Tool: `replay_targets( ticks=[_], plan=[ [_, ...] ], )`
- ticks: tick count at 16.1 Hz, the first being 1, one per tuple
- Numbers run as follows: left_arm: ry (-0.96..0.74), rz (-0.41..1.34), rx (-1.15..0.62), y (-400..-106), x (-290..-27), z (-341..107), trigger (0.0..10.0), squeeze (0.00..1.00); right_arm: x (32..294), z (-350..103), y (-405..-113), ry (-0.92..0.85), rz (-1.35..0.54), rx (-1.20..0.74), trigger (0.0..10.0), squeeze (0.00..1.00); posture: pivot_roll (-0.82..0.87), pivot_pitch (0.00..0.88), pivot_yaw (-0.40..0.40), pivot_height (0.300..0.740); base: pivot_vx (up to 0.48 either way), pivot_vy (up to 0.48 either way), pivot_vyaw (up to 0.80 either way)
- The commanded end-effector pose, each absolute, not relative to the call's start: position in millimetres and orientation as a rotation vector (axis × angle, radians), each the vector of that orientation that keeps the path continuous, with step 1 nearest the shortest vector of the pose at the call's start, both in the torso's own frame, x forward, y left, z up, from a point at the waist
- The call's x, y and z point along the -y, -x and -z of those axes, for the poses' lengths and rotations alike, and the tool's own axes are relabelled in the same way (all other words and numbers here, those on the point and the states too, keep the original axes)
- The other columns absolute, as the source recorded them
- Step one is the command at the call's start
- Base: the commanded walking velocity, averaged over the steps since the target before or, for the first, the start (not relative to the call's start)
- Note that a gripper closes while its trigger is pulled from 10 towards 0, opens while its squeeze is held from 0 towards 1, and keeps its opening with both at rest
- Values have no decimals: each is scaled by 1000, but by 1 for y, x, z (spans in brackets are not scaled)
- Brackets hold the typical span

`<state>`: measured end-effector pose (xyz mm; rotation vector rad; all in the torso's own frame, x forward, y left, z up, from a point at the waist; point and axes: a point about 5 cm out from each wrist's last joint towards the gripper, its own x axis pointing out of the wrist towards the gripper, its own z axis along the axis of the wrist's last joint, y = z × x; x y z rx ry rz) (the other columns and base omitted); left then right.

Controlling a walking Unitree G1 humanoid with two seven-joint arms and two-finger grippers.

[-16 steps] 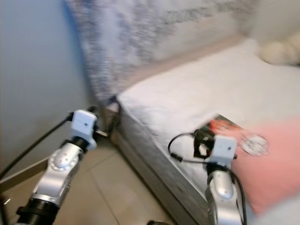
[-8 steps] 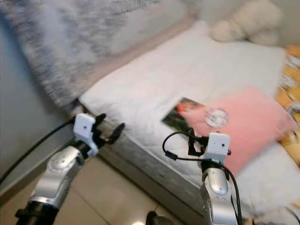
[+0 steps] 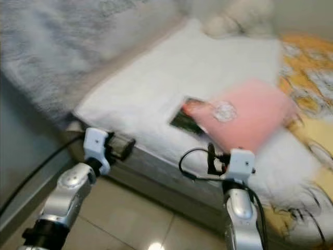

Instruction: Clean up the room

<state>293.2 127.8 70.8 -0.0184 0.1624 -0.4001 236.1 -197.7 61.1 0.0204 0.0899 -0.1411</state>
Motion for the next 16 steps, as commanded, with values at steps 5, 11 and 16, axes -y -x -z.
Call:
replay_targets(
  ticks=[5,11,16],
  plan=[
    [-2,315,-131,-300,-130,-78,10000,0,200,-59,-239,-2,109,-100,10000,0,96,0,-9,740,0,0,-140],
    [-45,356,-118,-299,-124,-79,10000,0,205,-58,-240,-14,121,-98,10000,0,97,0,-15,740,0,0,-631],
    [5,350,-105,-295,-125,-79,10000,0,205,-55,-235,20,120,-113,10000,0,93,0,-15,740,0,0,-709]
  ],
)
